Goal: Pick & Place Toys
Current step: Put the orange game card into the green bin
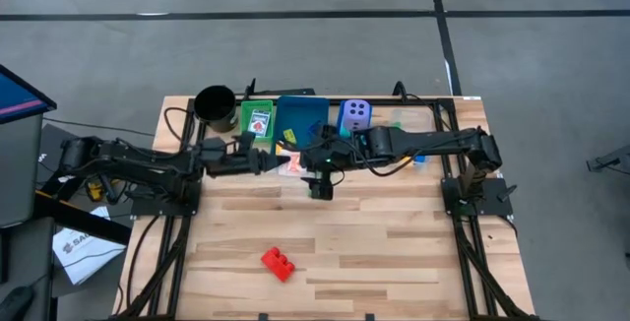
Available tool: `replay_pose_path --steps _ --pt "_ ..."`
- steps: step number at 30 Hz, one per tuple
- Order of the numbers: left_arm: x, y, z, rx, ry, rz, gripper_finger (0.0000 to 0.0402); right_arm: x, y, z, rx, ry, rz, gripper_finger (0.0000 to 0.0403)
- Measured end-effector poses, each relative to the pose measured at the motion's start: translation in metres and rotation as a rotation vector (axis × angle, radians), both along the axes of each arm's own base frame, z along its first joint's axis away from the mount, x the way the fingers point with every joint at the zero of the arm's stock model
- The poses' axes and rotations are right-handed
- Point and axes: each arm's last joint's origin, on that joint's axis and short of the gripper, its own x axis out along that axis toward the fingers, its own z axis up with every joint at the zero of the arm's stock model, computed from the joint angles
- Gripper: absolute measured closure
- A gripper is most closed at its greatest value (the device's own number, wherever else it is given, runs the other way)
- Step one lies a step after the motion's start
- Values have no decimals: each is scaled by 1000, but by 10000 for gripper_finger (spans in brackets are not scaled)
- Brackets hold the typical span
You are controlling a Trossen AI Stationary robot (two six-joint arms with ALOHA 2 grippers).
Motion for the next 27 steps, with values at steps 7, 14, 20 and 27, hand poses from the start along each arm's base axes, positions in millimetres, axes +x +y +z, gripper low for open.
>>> replay_pose_path --steps 7,14,20,27 --pt "-5 19 -8 62 105 73 341 -19 3 27 15 -73 28 60" --pt "-28 47 -4 139 197 203 341 -47 -4 60 -16 -179 -36 70" --pt "-62 65 2 213 301 346 341 -58 -6 74 -6 -243 -74 74" --pt "-86 69 19 430 522 404 341 -60 -4 76 6 -248 -75 74"
